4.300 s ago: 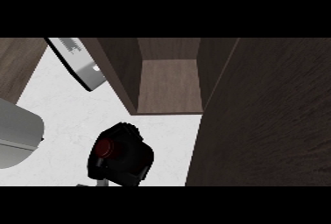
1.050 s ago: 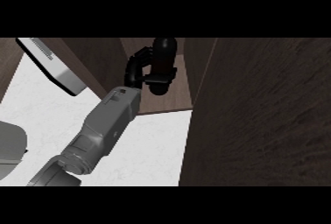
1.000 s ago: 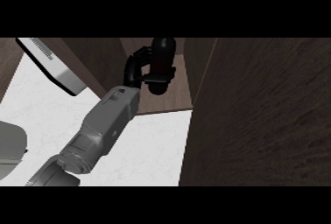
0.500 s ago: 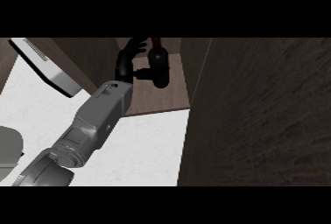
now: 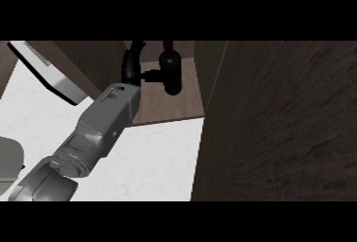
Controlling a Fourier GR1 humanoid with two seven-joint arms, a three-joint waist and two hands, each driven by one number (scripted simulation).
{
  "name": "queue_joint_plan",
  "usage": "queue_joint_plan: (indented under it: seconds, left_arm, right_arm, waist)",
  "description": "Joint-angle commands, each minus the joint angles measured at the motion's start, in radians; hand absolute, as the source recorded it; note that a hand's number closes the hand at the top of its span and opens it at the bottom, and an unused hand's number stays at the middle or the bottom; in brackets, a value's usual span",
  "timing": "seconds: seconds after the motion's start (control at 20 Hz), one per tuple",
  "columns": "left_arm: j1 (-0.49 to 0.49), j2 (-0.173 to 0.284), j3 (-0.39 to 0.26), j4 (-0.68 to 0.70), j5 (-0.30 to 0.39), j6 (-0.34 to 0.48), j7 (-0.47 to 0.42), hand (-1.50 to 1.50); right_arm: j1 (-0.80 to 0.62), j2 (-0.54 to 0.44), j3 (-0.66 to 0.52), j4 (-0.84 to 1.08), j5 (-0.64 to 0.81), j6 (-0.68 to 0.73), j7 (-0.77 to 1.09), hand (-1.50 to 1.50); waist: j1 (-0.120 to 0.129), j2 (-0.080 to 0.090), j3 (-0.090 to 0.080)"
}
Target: Pick up the wine, place it into the cabinet and close the cabinet
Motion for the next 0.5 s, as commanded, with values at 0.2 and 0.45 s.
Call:
queue_joint_plan:
  seconds: [0.2, 0.45]
  left_arm:
    - [-0.01, -0.016, 0.071, -0.057, 0.063, -0.142, -0.066, 1.5]
    - [-0.027, -0.017, 0.084, -0.077, 0.072, -0.265, -0.084, 1.5]
  right_arm:
    - [0.051, -0.02, 0.017, -0.139, -0.033, 0.0, 0.038, -1.5]
    - [0.064, -0.059, -0.017, -0.161, -0.042, 0.01, 0.056, -1.5]
  waist:
    - [0.006, -0.006, -0.001]
    - [0.027, -0.015, 0.001]
